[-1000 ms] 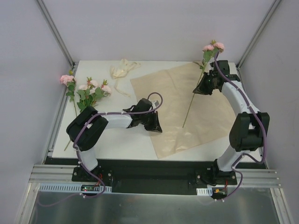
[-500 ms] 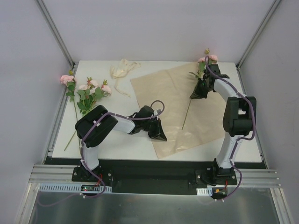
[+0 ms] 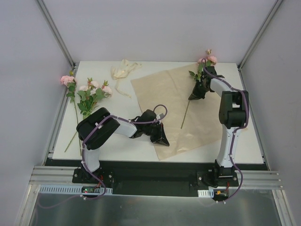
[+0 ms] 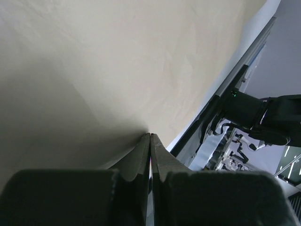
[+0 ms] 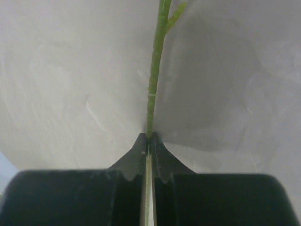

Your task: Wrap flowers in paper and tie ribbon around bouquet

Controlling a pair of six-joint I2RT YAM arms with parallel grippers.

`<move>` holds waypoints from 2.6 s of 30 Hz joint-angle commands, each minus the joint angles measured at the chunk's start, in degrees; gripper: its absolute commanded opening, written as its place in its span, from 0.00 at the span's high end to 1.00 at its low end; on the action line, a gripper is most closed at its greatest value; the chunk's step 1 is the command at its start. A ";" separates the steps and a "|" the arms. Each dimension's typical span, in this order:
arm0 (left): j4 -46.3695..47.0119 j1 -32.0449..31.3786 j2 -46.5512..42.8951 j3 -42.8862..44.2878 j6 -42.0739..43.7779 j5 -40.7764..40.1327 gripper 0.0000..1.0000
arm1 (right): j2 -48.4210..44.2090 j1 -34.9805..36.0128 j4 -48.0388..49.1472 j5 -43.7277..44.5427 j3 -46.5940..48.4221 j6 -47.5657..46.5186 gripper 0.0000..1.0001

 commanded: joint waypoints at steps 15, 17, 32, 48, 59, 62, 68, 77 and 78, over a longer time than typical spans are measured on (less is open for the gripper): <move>0.19 -0.57 2.61 -0.65 -0.41 1.32 1.00 | -9.52 4.38 3.63 7.11 -2.45 -0.28 0.99; 0.45 -0.57 2.61 -0.82 -0.51 1.32 1.00 | -8.57 4.38 5.04 6.14 -2.29 1.04 0.99; 0.81 -0.75 1.64 -1.44 -0.51 1.14 1.00 | 2.61 3.42 3.99 3.76 3.87 1.05 0.99; -20.85 3.80 -22.94 3.83 15.65 -0.25 0.50 | -10.54 3.85 -16.05 15.36 9.71 -5.29 0.36; -59.65 48.63 -42.22 8.22 32.78 -31.10 0.16 | -33.60 18.44 1.52 1.67 -26.09 -2.12 0.34; -60.80 51.01 -36.44 13.14 42.34 -45.62 0.36 | -35.18 19.06 3.55 -5.89 -29.43 -1.95 0.34; -67.48 57.41 -19.02 28.43 46.19 -49.70 0.27 | -39.92 20.29 8.21 -10.56 -33.91 0.34 0.34; -67.74 70.26 -4.96 41.80 42.48 -42.18 0.51 | -46.26 21.43 10.14 -11.18 -35.85 0.87 0.34; -67.57 70.18 -2.78 42.07 42.30 -41.40 0.49 | -46.61 21.78 10.49 -10.91 -36.03 0.87 0.34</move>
